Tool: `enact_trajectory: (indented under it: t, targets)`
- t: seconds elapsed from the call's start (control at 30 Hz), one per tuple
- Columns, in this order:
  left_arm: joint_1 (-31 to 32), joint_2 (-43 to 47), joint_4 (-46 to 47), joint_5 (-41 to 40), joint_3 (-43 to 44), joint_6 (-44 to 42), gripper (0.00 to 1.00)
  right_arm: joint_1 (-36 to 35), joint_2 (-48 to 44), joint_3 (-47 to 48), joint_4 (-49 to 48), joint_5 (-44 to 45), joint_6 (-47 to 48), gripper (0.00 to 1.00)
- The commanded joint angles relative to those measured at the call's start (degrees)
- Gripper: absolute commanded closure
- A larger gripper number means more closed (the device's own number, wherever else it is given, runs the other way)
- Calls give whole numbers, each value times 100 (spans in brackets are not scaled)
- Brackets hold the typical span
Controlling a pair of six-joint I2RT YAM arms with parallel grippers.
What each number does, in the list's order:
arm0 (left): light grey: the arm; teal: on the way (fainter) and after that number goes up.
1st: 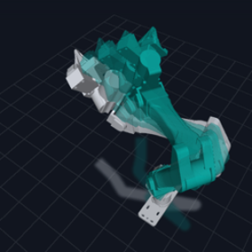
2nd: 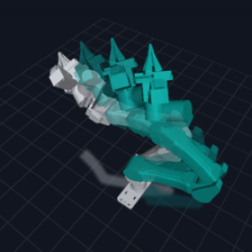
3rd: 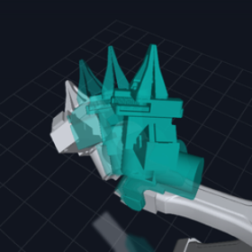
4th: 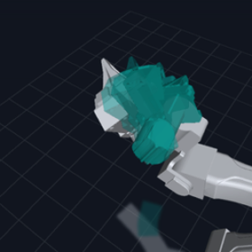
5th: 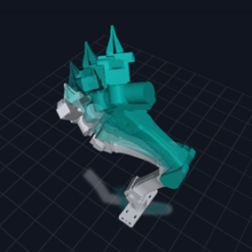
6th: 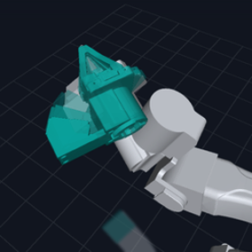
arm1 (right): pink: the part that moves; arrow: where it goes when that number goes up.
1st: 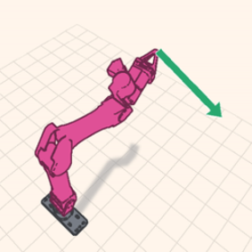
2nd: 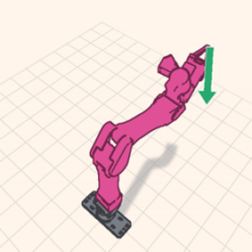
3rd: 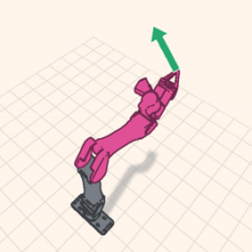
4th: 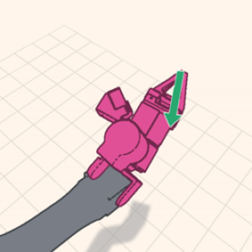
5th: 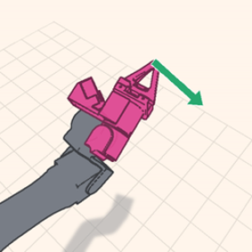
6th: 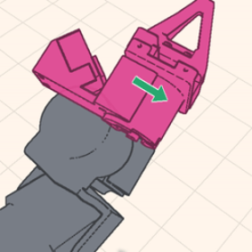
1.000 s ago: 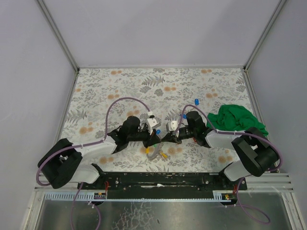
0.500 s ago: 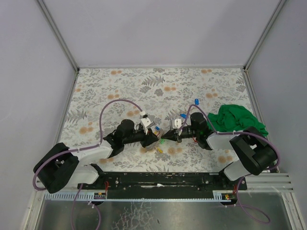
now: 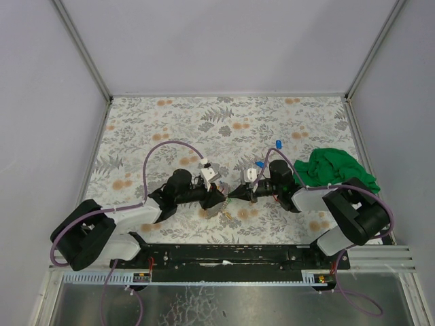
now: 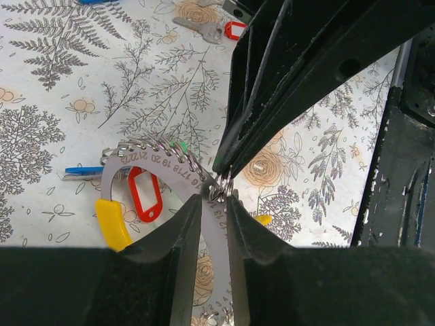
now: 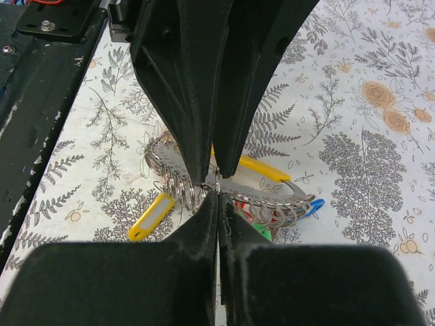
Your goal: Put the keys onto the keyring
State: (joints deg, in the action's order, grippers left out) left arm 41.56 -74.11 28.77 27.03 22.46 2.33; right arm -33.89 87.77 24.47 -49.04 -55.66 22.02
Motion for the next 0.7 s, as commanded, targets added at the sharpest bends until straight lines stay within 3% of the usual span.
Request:
enact_trajectory:
  t: [0.0,0.3,0.43,0.67]
  targets:
    - [-34,34,416,51,106,-44,79,36,45,110,-429,-235,-34,100]
    - [-34,790,458,-468,-236,-32,58,80,-148,106,-171,-167,79,100]
    - [-34,974,763,-449,-456,-92,57,84,-252,152,124,-126,264,100]
    - [-33,525,824,-328,-266,56,57,90,-336,198,370,-112,376,100]
